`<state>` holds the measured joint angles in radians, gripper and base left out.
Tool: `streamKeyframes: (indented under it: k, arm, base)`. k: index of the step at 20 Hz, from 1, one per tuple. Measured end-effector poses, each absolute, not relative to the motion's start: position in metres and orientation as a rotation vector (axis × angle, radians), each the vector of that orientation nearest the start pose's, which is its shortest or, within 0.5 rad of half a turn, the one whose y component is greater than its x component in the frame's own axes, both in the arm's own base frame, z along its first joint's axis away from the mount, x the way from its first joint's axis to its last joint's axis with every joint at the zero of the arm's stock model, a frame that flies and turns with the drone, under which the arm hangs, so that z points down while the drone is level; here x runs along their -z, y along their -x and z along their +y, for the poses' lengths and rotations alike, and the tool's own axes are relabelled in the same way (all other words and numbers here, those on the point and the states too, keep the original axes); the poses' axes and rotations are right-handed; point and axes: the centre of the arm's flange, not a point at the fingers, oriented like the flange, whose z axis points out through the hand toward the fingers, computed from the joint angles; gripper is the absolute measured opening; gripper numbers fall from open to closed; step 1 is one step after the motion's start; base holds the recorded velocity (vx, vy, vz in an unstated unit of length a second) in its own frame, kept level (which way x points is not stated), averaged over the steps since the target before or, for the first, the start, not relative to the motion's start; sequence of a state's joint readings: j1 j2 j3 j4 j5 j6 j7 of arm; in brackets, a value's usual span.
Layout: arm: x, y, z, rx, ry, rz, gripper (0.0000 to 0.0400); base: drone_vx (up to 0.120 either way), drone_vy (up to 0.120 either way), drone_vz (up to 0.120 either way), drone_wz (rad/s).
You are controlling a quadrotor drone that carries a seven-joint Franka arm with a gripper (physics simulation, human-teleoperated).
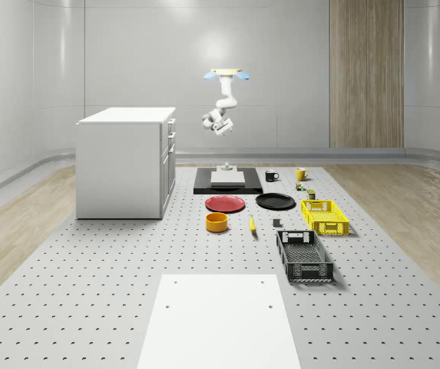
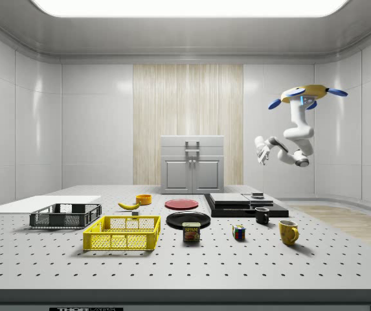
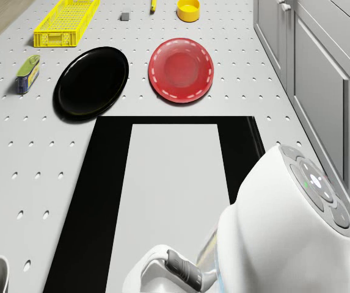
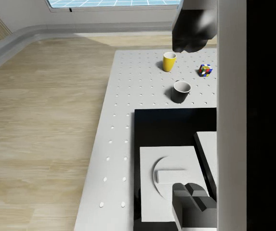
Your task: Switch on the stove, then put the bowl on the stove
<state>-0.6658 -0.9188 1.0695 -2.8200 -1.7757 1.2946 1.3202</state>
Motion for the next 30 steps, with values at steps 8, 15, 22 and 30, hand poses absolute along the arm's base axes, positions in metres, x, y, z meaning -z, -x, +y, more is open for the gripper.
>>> streamKeyframes:
  k: [8, 15, 22, 30]
  arm:
    - [-0.492, -0.307, 0.011, -0.786, -0.107, -0.05, 0.04]
    - [-0.491, -0.307, 0.003, -0.785, -0.03, -0.016, 0.04]
    - [-0.491, -0.307, 0.001, -0.784, -0.009, -0.006, 0.04]
    - [-0.491, -0.307, 0.0, -0.784, -0.003, -0.003, 0.04]
  base:
    - [0.12, 0.0, -0.12, 0.0]
    - [0.103, 0.0, -0.12, 0.0]
    - [0.034, 0.0, -0.12, 0.0]
    - [0.015, -0.055, -0.105, 0.0]
